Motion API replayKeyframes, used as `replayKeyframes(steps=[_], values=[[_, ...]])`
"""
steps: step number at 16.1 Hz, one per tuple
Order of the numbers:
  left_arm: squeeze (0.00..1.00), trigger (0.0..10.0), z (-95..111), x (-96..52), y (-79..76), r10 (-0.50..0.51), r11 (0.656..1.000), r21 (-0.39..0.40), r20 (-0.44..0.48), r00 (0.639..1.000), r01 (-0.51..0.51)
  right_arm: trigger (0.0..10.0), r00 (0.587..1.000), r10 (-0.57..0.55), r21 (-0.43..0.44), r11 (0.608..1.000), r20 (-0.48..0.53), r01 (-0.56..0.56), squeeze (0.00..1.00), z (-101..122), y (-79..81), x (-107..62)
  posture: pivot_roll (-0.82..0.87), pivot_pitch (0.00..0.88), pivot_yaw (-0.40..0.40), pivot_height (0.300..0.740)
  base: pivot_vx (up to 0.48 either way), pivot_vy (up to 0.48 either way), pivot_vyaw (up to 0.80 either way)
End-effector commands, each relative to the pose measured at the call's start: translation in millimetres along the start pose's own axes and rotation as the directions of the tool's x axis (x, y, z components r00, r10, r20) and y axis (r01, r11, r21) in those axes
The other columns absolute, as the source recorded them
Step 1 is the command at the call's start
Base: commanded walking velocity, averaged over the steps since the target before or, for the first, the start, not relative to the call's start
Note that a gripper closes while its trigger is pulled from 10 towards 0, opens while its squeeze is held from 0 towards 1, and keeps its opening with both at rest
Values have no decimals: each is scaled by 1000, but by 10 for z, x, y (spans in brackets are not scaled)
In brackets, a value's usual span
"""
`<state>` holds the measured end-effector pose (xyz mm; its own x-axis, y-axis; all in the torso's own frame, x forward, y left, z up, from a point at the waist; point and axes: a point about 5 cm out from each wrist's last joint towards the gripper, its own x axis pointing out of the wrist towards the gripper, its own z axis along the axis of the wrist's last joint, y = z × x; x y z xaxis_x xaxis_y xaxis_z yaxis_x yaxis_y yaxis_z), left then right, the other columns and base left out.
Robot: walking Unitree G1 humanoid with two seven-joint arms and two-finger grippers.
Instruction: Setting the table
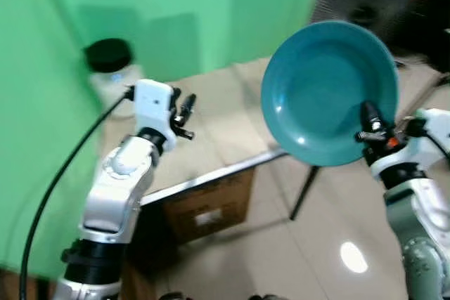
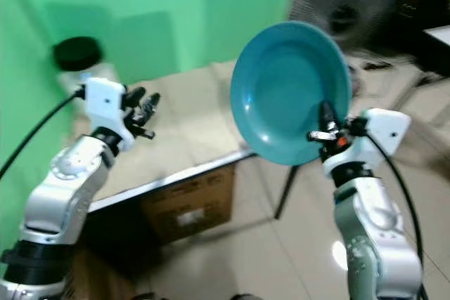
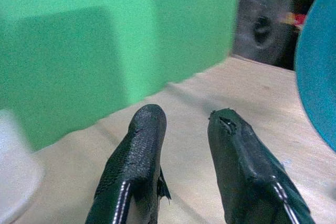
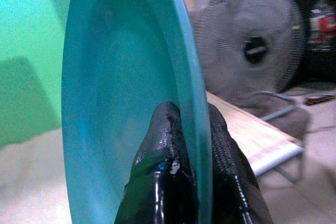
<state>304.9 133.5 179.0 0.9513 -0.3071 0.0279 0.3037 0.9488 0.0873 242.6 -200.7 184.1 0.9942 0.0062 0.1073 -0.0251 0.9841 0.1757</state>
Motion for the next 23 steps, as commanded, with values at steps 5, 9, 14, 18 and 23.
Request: replayKeyframes(steps=[5, 9, 14, 18, 23], values=[[0, 10000, -90, -127, 33, 108, 993, 41, -17, 994, -107, 10000, 999, -22, -84, 996, 27, 24, 0, -53, 141, 5, -26, 0, -2, 740, 0, 0, -800], [0, 10000, -22, -133, 61, 98, 991, 87, 33, 995, -100, 10000, 999, -47, -146, 988, 1, 46, 0, -175, 96, 18, -6, 0, -17, 740, 0, 0, -800], [0, 10000, 16, -141, -1, 29, 998, 62, 69, 997, -33, 10000, 998, -42, -57, 998, -53, 39, 0, -329, 200, -18, 2, 0, -22, 740, 0, 0, -244], [0, 10000, -10, -158, -48, -12, 998, 66, 62, 998, 8, 10000, 999, -35, -33, 999, -38, 34, 0, -300, 206, -18, 1, 0, -23, 740, 265, 0, -391], [0, 10000, -107, -230, -57, -69, 995, 78, 34, 997, 66, 10000, 999, -50, -16, 999, -6, 50, 0, -251, 194, -68, -9, 0, -15, 740, 292, 0, -785]])
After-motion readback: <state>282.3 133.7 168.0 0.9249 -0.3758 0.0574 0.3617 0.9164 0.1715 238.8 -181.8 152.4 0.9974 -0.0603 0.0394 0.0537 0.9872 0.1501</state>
